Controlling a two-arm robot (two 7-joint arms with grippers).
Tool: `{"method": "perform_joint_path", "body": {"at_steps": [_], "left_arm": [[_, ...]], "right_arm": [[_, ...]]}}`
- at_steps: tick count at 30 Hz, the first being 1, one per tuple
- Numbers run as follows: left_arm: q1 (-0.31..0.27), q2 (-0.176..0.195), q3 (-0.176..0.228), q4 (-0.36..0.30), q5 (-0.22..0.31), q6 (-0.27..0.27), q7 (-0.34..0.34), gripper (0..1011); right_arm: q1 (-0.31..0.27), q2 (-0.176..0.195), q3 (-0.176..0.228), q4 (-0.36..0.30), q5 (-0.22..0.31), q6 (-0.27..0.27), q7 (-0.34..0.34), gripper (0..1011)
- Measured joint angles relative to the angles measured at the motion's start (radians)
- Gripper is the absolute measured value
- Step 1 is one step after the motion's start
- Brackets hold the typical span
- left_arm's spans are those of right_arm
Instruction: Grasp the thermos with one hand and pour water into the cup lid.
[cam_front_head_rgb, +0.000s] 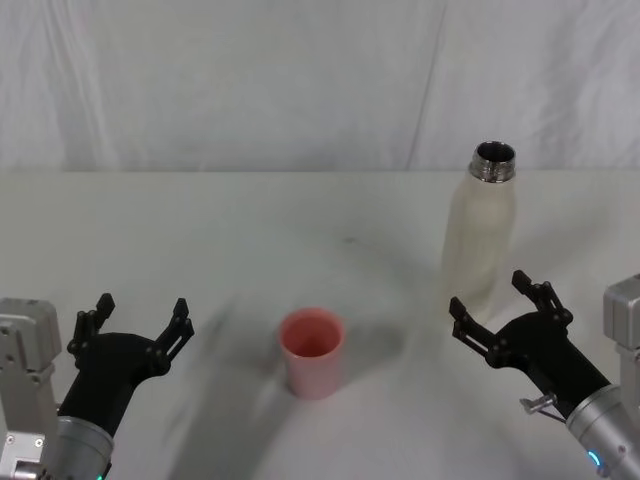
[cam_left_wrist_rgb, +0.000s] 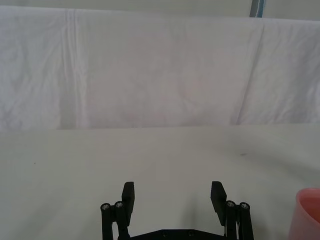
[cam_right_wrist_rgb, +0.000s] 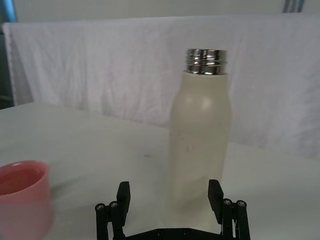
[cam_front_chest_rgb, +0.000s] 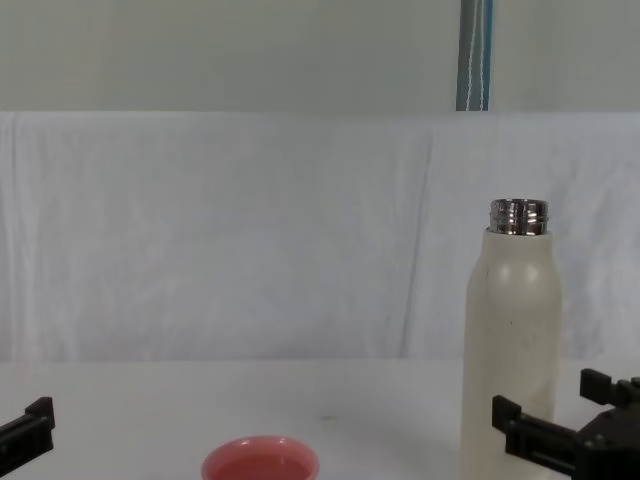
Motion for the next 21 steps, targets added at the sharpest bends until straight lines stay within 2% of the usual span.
{"method": "perform_joint_path", "body": {"at_steps": [21], "left_arm": [[0.000, 0.000, 0.000, 0.000, 0.000, 0.000, 0.000, 1001]], "right_arm": [[0.016, 0.042, -0.031, 0.037, 0.092, -0.009, 0.079, 1003]]}}
